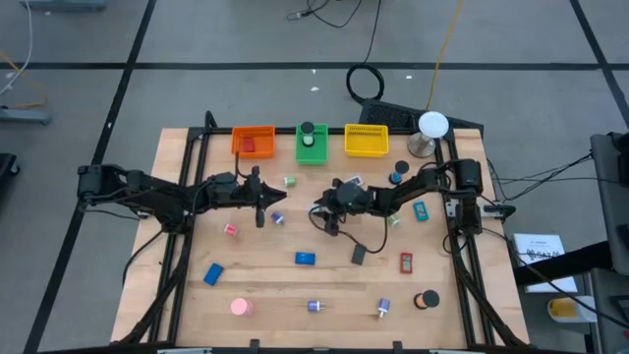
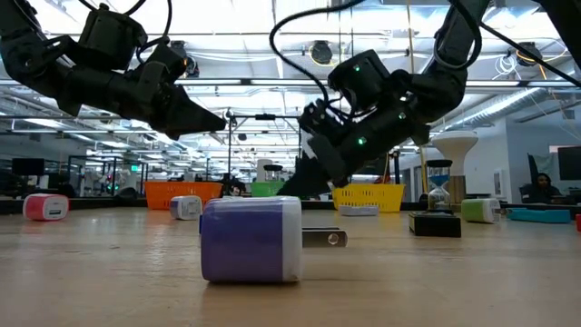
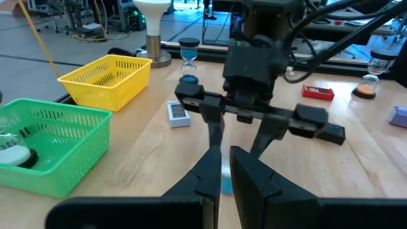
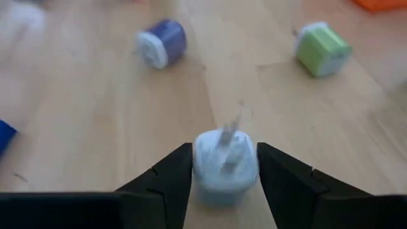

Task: Pick & Place Office items
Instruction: Put the blue charger adapter into the yellow bin

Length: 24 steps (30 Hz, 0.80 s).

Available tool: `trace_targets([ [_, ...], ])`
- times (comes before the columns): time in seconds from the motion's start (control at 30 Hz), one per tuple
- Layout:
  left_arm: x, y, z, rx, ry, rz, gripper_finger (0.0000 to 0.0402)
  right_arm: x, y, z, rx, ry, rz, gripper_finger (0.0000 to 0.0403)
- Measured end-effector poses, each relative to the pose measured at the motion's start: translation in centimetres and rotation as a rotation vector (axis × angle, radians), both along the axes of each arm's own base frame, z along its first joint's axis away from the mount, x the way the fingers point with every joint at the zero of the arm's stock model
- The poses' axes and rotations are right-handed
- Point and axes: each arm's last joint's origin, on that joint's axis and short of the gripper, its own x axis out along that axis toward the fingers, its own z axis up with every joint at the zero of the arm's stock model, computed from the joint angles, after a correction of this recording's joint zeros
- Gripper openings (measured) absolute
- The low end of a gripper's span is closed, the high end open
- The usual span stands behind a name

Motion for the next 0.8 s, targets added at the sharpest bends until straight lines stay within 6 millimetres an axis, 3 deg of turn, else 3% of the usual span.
trace_targets([
  [0.23, 0.0, 0.0, 0.0, -0.006, -0.001, 0.002, 0.0037, -0.4, 0.0, 0.3, 0.0, 0.042, -0.005, 0.0197],
  [0.43, 0.0, 0.0, 0.0, -0.016, -0.002, 0.016, 0.0037, -1.3, -0.1, 2.6, -0.047, 0.085, -0.079, 0.0221],
  [0.67, -1.2, 0.0, -0.5, 0.002, -0.069, 0.073, 0.0037, -3.0, -0.5, 6.7, -0.059, 0.177, -0.123, 0.0251],
  [0.8, -2.1, 0.1, -0.9, 0.006, -0.116, 0.089, 0.0037, -2.2, -0.6, 9.6, -0.058, 0.24, -0.114, 0.0238],
])
